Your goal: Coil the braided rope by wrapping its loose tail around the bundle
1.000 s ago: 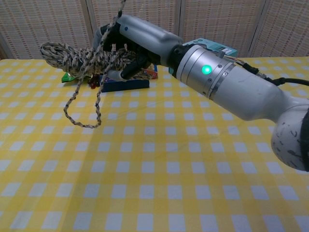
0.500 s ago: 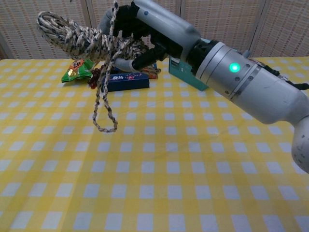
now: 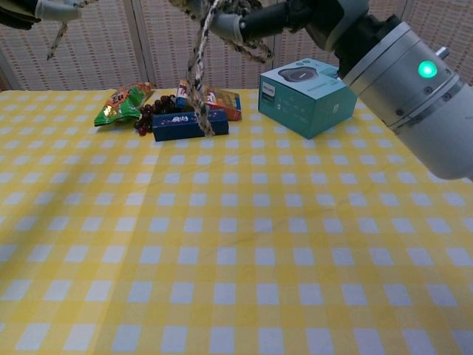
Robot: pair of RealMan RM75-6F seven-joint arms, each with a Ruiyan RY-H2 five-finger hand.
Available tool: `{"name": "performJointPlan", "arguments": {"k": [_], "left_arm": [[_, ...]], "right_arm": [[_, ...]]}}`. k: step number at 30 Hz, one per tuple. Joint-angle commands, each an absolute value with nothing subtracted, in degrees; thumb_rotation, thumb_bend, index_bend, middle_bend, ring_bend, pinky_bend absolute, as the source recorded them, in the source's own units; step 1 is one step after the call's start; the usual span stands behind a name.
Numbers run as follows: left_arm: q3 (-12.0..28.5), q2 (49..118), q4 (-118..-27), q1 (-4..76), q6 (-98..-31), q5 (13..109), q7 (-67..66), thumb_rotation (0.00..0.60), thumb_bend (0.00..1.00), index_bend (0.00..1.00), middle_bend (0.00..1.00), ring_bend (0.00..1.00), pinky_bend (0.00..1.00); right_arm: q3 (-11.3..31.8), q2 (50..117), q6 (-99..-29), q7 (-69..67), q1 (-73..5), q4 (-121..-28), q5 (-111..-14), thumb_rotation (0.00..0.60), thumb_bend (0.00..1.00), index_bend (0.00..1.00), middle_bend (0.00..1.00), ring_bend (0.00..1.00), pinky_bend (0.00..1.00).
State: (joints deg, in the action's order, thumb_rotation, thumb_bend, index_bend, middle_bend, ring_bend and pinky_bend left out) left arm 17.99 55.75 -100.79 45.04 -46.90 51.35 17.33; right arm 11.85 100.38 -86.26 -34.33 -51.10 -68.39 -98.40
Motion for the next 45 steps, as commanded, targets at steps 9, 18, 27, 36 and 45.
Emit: {"name": "performJointPlan", "arguments": {"k": [9,18,27,36,45], "left_arm": [[14.57,58.11,-96.47,42.37,-46.57,50.35,14.25,0.599,0.43,0.71,1.00,1.00,1.00],[12.72,59.10,-94.81,40.00,-47.43,52.04,12.44,0.599,0.43,0.71,1.00,1.00,1.00],[11.03,59.38,-93.63,38.54,-47.74,52.71,9.25,0.599,0.43,0.71,1.00,1.00,1.00],[10.95,57.67,-97.34,35.19,-55.78,60.19,6.71,0.600,0.43,0.71,1.00,1.00,1.00],[11.81,56.99,-101.89,31.89,-71.47,77.35,1.76,0.600,0.43,0.71,1.00,1.00,1.00]], "right_arm": [[14.87,98.50,-88.95,-36.47,-49.67,-70.63,-96.17,0.600,0.49,0.79,0.64,0.57,0.65],[17.15,97.82,-89.74,-37.35,-49.01,-70.26,-93.97,0.600,0.49,0.80,0.64,0.57,0.65],[19.23,97.32,-90.64,-37.38,-48.13,-69.37,-91.75,0.600,0.49,0.80,0.64,0.58,0.65],[20.85,98.70,-89.33,-30.05,-47.50,-66.85,-87.85,0.600,0.49,0.80,0.64,0.58,0.65],[20.78,100.39,-84.89,-19.27,-48.56,-67.30,-85.26,0.600,0.49,0.80,0.64,0.58,0.65]]}}
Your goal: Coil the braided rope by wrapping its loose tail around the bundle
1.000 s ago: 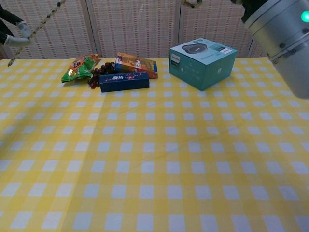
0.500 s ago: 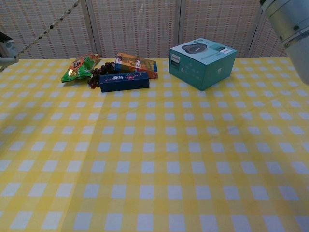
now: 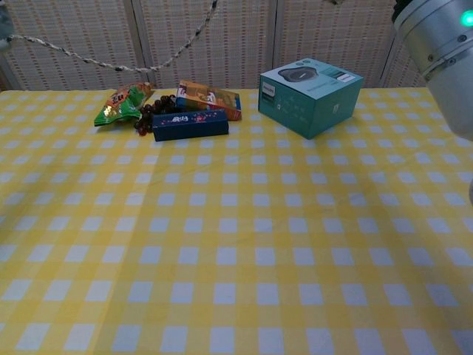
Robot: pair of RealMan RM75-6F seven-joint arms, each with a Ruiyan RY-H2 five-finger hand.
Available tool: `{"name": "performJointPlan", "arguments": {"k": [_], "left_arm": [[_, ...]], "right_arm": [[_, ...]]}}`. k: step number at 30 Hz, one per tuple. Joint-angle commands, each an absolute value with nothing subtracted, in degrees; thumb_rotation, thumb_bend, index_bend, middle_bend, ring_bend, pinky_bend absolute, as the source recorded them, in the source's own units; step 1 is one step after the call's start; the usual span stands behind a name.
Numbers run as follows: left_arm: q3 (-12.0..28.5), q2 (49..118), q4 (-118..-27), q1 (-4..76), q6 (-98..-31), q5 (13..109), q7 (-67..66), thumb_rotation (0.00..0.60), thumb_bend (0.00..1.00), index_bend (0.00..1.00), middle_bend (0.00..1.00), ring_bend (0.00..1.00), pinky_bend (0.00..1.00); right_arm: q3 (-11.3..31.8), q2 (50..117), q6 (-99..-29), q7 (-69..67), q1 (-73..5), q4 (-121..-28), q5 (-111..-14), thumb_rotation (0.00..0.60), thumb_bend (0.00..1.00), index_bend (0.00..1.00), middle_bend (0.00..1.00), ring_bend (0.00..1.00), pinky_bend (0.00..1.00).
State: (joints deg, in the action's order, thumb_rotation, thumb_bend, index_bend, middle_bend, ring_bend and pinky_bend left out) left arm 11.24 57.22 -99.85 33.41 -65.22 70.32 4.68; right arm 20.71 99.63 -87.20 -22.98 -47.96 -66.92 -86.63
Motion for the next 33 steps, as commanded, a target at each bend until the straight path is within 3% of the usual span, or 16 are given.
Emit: {"name": "performJointPlan", "arguments": {"k": [1,7,17,33], "left_arm": [[11.94,57.03,-102.15,31.89,-72.43,78.74,1.16,0.600,0.43,0.71,1.00,1.00,1.00],[13.46,56.99,-105.56,33.20,-75.39,85.33,-0.44,0.600,0.43,0.71,1.00,1.00,1.00],[16.38,57.17,-111.94,37.36,-74.23,90.60,6.80,0.600,0.43,0.71,1.00,1.00,1.00],[21.65,60.35,-113.92,43.67,-68.47,81.63,12.06,0.600,0.43,0.69,1.00,1.00,1.00]], "right_arm": [[20.72,100.45,-84.17,-18.26,-48.73,-67.46,-84.96,0.600,0.49,0.80,0.64,0.58,0.65],[20.59,101.59,-80.21,-12.09,-50.23,-68.41,-83.43,0.600,0.49,0.81,0.64,0.58,0.65],[19.91,104.30,-75.38,-7.25,-52.60,-68.59,-82.40,0.600,0.49,0.81,0.64,0.58,0.65],[16.80,105.58,-70.33,-11.63,-54.16,-68.04,-84.68,0.600,0.47,0.81,0.64,0.58,0.65]]}}
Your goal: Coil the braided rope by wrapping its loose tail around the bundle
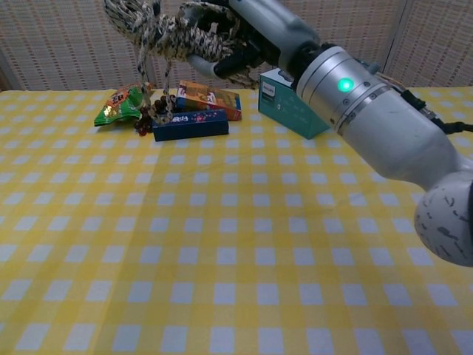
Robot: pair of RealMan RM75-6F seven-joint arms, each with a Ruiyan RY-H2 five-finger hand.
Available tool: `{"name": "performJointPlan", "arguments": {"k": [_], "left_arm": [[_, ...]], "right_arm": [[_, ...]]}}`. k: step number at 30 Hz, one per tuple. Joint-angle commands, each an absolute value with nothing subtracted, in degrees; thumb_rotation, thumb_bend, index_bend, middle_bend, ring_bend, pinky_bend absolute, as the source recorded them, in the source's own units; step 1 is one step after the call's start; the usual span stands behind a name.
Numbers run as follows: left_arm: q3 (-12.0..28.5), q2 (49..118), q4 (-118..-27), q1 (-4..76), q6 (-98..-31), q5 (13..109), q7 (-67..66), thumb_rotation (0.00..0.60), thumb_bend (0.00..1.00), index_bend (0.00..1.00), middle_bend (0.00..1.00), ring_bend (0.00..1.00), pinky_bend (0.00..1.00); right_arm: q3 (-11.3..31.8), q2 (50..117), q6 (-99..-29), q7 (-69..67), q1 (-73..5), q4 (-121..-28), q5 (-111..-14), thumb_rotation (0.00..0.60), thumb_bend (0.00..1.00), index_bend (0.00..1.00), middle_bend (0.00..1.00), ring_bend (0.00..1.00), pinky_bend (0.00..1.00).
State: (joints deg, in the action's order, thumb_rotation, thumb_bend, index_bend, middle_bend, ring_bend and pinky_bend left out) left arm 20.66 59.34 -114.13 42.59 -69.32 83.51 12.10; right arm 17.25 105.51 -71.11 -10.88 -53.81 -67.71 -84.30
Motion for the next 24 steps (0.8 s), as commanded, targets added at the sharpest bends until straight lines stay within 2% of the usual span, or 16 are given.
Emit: {"name": "performJointPlan", "arguments": {"k": [1,16,24], "left_arm": [[21.97,60.73,-113.65,43.99,-68.33,80.88,11.83,0.600,0.43,0.69,1.00,1.00,1.00],[25.78,65.43,-108.97,48.23,-63.62,64.14,9.43,0.600,0.43,0.68,1.00,1.00,1.00],[25.02,65.27,-104.65,48.40,-61.27,59.03,6.79,0.600,0.43,0.68,1.00,1.00,1.00]], "right_arm": [[16.60,105.59,-70.00,-12.02,-54.27,-68.13,-84.85,0.600,0.46,0.81,0.64,0.58,0.65],[14.46,107.24,-68.65,-19.58,-55.53,-66.91,-88.16,0.600,0.42,0.82,0.65,0.58,0.65],[12.93,106.68,-71.34,-24.83,-55.51,-65.45,-91.83,0.600,0.39,0.84,0.67,0.58,0.65]]}}
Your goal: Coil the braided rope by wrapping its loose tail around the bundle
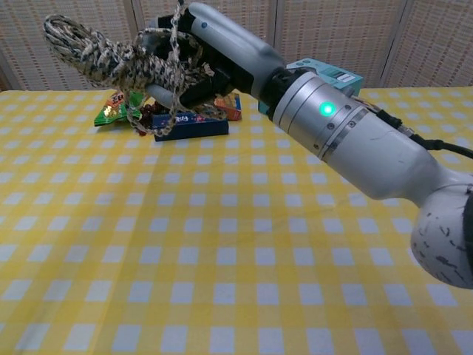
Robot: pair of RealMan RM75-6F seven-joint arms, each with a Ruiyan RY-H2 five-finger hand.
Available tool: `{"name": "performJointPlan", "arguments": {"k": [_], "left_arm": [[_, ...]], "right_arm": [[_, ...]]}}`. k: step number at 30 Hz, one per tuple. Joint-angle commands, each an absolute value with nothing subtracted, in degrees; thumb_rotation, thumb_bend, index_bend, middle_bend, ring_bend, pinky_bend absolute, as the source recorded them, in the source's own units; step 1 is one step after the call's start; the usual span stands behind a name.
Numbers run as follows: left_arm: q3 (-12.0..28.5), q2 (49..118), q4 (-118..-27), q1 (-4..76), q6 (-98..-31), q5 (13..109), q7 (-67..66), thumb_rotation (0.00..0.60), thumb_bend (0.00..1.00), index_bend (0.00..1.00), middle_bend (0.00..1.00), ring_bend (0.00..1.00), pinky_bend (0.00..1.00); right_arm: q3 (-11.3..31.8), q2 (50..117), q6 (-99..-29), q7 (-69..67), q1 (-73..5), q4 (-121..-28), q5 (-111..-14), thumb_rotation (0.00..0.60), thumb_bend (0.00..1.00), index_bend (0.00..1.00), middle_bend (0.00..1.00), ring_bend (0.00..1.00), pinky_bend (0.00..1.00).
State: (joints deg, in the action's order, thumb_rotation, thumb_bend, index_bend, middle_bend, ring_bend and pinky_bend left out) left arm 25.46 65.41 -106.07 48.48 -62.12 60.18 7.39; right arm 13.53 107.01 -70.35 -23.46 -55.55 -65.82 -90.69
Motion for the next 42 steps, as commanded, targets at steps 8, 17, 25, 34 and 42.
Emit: {"name": "performJointPlan", "arguments": {"k": [8,17,25,34,42], "left_arm": [[24.04,64.28,-98.67,47.23,-58.50,55.23,7.14,0.600,0.43,0.68,1.00,1.00,1.00],[22.67,64.37,-91.31,45.48,-55.11,51.46,8.66,0.600,0.43,0.68,1.00,1.00,1.00],[21.12,64.75,-85.40,43.76,-52.25,49.30,9.49,0.600,0.43,0.68,1.00,1.00,1.00],[19.57,64.81,-80.99,41.33,-50.88,47.84,9.33,0.600,0.43,0.68,1.00,1.00,1.00],[17.98,63.89,-82.50,38.07,-52.74,51.30,9.83,0.600,0.43,0.68,1.00,1.00,1.00]], "right_arm": [[11.68,106.45,-74.47,-29.33,-55.44,-64.90,-94.91,0.600,0.37,0.85,0.67,0.58,0.65],[11.97,107.37,-78.24,-33.81,-55.45,-64.55,-96.43,0.600,0.36,0.87,0.68,0.59,0.65],[14.05,108.18,-77.88,-34.34,-56.58,-64.97,-95.09,0.600,0.36,0.87,0.69,0.59,0.65],[18.66,111.04,-76.84,-35.35,-58.89,-63.59,-91.36,0.600,0.35,0.87,0.69,0.60,0.65],[21.78,114.35,-80.86,-36.48,-58.38,-59.28,-88.88,0.600,0.35,0.88,0.70,0.61,0.65]]}}
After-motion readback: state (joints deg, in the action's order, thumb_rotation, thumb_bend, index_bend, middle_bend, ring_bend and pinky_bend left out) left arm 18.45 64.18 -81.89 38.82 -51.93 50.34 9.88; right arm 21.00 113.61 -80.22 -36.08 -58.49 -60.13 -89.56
